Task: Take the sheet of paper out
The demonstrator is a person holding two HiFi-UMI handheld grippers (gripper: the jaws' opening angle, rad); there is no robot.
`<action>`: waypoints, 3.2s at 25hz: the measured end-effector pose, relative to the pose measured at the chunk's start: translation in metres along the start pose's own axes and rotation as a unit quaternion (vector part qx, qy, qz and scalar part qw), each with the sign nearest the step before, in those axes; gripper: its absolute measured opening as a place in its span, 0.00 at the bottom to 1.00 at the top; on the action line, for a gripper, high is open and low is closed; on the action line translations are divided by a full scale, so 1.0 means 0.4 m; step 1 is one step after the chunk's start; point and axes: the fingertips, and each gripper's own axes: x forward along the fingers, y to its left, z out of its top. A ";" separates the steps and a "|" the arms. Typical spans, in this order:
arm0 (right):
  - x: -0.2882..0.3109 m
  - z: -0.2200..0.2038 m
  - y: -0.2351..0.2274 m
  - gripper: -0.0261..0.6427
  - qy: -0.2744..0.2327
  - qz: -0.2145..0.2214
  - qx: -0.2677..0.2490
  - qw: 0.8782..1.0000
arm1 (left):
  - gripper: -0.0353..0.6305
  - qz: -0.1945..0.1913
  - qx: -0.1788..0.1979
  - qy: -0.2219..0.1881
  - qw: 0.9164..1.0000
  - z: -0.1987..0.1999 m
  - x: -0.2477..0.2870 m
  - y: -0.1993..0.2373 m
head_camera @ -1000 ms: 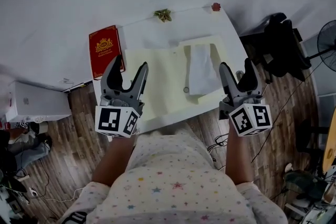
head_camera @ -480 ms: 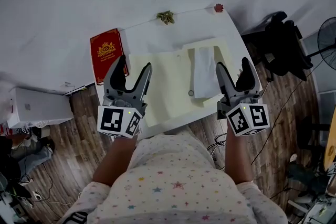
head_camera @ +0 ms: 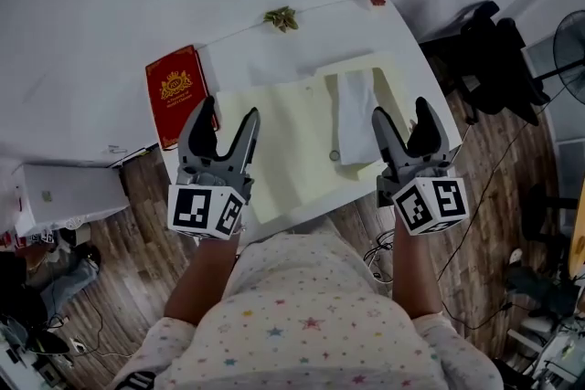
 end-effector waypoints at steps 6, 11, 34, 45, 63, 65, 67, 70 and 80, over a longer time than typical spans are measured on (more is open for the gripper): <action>0.004 -0.065 -0.030 0.58 0.033 -0.014 0.003 0.999 | 0.48 -0.005 -0.010 0.016 1.000 -0.051 0.022 0.004; 0.032 -0.124 -0.059 0.57 0.067 -0.015 0.005 0.998 | 0.48 -0.009 -0.018 0.026 0.999 -0.089 0.051 -0.002; 0.167 -0.445 -0.239 0.48 0.232 -0.051 0.049 0.970 | 0.48 -0.016 -0.033 0.092 0.995 -0.273 0.185 -0.014; 0.207 -0.555 -0.300 0.46 0.281 -0.069 0.059 0.955 | 0.48 -0.016 -0.041 0.113 0.993 -0.322 0.222 -0.008; 0.243 -0.665 -0.338 0.45 0.335 -0.082 0.051 0.937 | 0.48 -0.014 -0.043 0.119 0.992 -0.333 0.223 0.010; 0.245 -0.673 -0.337 0.45 0.340 -0.081 0.051 0.935 | 0.48 -0.013 -0.044 0.120 0.992 -0.333 0.220 0.012; 0.248 -0.678 -0.337 0.45 0.345 -0.081 0.050 0.934 | 0.48 -0.012 -0.044 0.120 0.992 -0.332 0.217 0.014; 0.252 -0.683 -0.338 0.45 0.351 -0.080 0.041 0.932 | 0.48 -0.011 -0.044 0.121 0.992 -0.331 0.214 0.014; 0.281 -0.643 -0.254 0.46 0.350 -0.026 -0.002 0.936 | 0.48 -0.014 -0.046 0.119 0.992 -0.329 0.209 0.008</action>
